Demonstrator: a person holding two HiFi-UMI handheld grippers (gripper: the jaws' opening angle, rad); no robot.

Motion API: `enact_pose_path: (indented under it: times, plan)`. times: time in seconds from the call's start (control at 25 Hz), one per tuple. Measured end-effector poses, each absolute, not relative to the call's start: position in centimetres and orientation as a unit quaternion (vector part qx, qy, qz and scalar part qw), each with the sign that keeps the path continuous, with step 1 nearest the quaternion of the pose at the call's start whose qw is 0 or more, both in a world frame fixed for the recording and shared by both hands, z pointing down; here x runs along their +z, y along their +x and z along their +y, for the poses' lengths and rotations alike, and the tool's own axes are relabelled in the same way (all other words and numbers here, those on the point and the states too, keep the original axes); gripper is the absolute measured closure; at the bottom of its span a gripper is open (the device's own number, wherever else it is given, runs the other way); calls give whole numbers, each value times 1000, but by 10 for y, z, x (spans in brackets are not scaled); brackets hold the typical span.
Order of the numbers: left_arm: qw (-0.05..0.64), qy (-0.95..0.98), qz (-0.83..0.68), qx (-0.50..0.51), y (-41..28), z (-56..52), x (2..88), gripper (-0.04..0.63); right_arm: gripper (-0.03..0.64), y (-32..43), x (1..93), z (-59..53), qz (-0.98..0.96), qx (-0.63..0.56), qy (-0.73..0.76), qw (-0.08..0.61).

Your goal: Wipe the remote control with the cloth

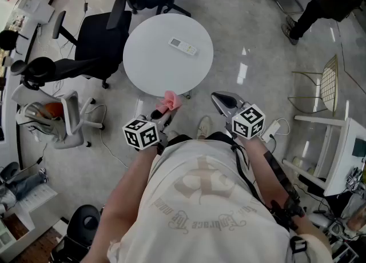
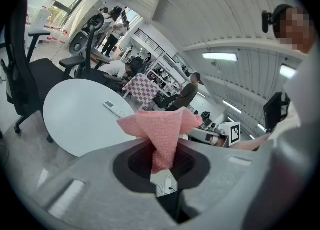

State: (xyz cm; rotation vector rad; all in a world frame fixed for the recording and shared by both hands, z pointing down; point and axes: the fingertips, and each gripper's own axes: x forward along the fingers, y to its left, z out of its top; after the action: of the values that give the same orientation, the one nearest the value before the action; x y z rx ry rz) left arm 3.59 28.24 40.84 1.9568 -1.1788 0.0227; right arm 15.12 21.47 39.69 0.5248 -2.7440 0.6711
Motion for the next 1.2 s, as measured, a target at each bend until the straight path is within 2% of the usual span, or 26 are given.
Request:
enact_pose_path:
  times: [0.72, 1.2]
  plan:
    - [418, 752, -508, 20, 71, 244, 415, 557, 609, 181, 411, 166, -950, 241, 149, 132]
    - [412, 736, -536, 30, 53, 223, 417, 555, 607, 168, 420, 134, -952, 219, 142, 161]
